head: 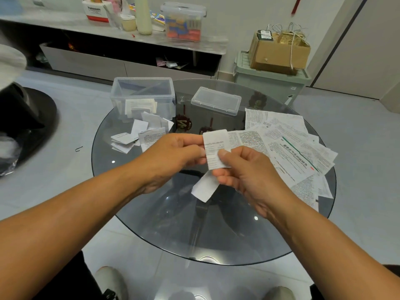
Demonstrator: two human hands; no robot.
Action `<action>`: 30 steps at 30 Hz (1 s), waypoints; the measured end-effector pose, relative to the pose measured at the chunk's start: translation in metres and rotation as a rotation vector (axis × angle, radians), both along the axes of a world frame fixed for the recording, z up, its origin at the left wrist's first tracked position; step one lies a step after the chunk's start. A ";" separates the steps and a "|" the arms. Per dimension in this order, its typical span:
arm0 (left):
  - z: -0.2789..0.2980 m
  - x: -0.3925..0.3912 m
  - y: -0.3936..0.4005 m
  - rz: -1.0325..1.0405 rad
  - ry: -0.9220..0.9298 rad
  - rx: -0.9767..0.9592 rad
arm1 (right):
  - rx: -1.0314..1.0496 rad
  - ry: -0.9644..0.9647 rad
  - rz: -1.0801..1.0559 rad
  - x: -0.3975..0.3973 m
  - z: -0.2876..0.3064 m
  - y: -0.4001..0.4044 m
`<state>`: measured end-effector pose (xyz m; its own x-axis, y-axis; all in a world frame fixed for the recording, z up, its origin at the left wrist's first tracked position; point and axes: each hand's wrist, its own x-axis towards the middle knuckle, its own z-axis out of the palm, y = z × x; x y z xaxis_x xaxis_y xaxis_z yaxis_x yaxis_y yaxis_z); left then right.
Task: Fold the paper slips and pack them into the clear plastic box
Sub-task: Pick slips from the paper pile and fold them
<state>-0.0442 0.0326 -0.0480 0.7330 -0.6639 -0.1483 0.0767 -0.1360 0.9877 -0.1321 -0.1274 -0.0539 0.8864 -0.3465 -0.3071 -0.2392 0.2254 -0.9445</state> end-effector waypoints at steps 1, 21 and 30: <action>-0.001 -0.001 0.000 -0.008 0.006 0.006 | -0.022 0.000 0.000 0.000 -0.002 0.001; -0.006 0.002 0.005 0.206 -0.142 0.253 | -0.325 -0.036 -0.134 0.002 0.001 -0.017; -0.004 -0.001 -0.001 0.103 -0.131 0.266 | 0.121 -0.025 -0.008 0.001 0.006 -0.010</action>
